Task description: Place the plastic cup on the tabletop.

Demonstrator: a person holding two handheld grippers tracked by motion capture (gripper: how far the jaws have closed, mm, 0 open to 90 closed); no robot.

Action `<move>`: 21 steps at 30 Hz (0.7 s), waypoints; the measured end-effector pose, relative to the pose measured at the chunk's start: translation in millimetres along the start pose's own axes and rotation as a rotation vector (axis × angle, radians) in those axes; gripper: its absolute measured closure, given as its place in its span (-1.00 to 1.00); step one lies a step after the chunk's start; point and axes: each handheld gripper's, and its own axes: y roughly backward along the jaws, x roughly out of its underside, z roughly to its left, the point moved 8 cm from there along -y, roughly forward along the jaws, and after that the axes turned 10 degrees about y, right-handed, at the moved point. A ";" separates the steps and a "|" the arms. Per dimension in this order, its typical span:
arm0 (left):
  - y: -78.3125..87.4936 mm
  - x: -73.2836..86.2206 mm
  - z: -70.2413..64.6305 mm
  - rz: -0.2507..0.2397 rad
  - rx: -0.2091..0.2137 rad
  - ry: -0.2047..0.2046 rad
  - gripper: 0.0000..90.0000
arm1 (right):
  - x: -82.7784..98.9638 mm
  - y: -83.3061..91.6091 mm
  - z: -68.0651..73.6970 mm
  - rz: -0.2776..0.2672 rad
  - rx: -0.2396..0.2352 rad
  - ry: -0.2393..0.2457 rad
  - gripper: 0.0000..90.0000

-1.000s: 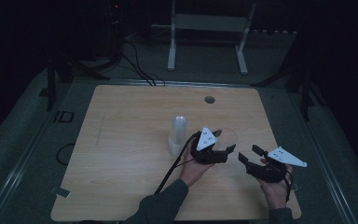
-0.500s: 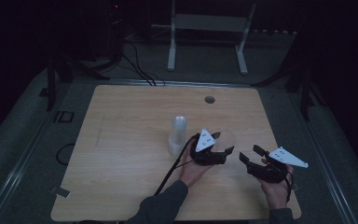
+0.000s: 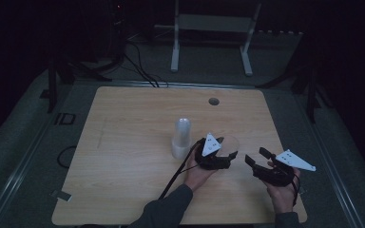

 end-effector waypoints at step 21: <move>-10.0 21.5 4.5 0.085 -0.004 0.004 -0.40 | 0.2 -0.4 0.5 -0.001 -0.002 -0.002 -0.35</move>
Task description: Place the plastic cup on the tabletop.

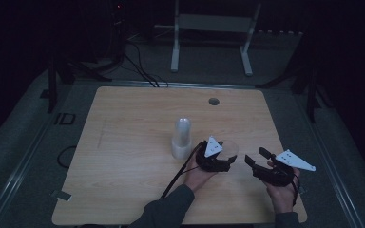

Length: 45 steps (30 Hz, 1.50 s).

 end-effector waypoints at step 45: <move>29.0 28.1 2.7 0.047 0.035 0.013 -0.68 | 3.5 0.0 -1.3 0.008 0.002 0.000 -0.36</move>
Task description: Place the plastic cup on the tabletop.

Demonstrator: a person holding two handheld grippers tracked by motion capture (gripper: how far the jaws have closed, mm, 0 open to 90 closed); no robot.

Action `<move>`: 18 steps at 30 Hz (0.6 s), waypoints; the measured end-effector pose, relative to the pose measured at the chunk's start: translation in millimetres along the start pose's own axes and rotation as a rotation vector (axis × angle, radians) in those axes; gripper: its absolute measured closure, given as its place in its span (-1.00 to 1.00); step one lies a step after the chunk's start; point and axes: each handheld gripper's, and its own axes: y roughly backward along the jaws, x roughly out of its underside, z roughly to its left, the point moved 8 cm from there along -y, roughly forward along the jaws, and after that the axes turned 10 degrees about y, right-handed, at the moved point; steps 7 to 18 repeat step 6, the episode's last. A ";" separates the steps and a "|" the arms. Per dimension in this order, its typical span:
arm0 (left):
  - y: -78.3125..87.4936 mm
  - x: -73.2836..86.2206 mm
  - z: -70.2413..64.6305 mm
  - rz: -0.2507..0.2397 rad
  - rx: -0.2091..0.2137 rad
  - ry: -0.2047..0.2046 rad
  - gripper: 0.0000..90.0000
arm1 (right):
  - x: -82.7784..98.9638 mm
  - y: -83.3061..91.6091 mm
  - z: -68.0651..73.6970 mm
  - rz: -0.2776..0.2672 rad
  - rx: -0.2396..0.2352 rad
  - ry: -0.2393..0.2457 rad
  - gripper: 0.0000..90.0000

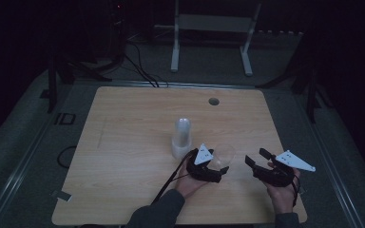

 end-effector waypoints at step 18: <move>6.5 3.6 -1.9 -0.001 0.007 0.007 -0.68 | 0.8 0.1 -0.6 0.002 0.001 -0.006 -0.36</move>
